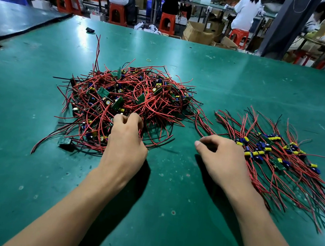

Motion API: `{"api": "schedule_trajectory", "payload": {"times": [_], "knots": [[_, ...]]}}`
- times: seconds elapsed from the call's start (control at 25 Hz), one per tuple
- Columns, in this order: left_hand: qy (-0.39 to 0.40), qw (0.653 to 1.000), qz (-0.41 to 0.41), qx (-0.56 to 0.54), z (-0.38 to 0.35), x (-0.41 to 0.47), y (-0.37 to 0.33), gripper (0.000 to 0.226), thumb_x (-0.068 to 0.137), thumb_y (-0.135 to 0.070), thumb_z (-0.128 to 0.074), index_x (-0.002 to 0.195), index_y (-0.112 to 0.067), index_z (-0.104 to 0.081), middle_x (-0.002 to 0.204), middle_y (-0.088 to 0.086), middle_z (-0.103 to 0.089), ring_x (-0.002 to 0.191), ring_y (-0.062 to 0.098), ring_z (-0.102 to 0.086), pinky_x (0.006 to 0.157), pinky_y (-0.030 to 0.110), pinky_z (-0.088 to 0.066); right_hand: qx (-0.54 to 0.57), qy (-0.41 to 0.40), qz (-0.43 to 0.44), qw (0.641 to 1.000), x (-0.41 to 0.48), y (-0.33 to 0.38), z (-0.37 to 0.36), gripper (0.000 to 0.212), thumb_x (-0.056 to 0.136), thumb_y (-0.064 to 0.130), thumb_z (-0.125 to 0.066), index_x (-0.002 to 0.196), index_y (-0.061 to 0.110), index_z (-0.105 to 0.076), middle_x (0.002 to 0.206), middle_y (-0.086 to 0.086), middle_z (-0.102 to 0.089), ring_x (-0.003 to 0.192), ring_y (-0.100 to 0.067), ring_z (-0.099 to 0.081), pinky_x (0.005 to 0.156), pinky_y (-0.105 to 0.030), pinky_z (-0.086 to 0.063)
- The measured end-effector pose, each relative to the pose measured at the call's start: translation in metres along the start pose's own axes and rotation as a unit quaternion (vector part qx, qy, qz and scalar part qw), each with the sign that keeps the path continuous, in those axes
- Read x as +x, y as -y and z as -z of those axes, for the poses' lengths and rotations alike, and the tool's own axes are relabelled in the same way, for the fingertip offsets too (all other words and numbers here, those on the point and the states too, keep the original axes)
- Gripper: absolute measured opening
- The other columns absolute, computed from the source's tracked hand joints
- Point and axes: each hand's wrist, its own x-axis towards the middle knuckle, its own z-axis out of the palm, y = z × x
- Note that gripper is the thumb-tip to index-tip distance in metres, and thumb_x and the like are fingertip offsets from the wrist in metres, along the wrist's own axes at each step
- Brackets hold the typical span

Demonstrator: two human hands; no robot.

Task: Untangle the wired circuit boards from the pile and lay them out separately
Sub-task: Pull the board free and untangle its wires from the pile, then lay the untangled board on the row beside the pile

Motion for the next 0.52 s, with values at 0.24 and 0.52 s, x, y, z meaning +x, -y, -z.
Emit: {"api": "schedule_trajectory", "payload": {"times": [0.24, 0.52], "knots": [[0.026, 0.999, -0.029, 0.017, -0.005, -0.001, -0.001, 0.034, 0.085, 0.001, -0.059, 0.118, -0.009, -0.059, 0.11, 0.011, -0.063, 0.096, 0.029, -0.058, 0.086, 0.041, -0.051, 0.064, 0.035, 0.042, 0.996, -0.008, 0.011, -0.012, 0.035, 0.09, 0.031, -0.073, 0.123, 0.018, -0.072, 0.108, 0.008, -0.074, 0.096, -0.003, -0.063, 0.088, -0.009, -0.037], [0.049, 0.996, -0.045, 0.059, -0.006, -0.008, -0.006, 0.023, 0.089, -0.005, -0.055, 0.111, -0.009, -0.063, 0.106, 0.01, -0.062, 0.094, 0.035, -0.061, 0.081, 0.046, -0.053, 0.049, 0.061, 0.062, 0.995, -0.011, 0.011, -0.018, 0.029, 0.09, 0.034, -0.072, 0.116, 0.022, -0.075, 0.112, 0.01, -0.074, 0.096, -0.003, -0.064, 0.088, -0.015, -0.041]]}}
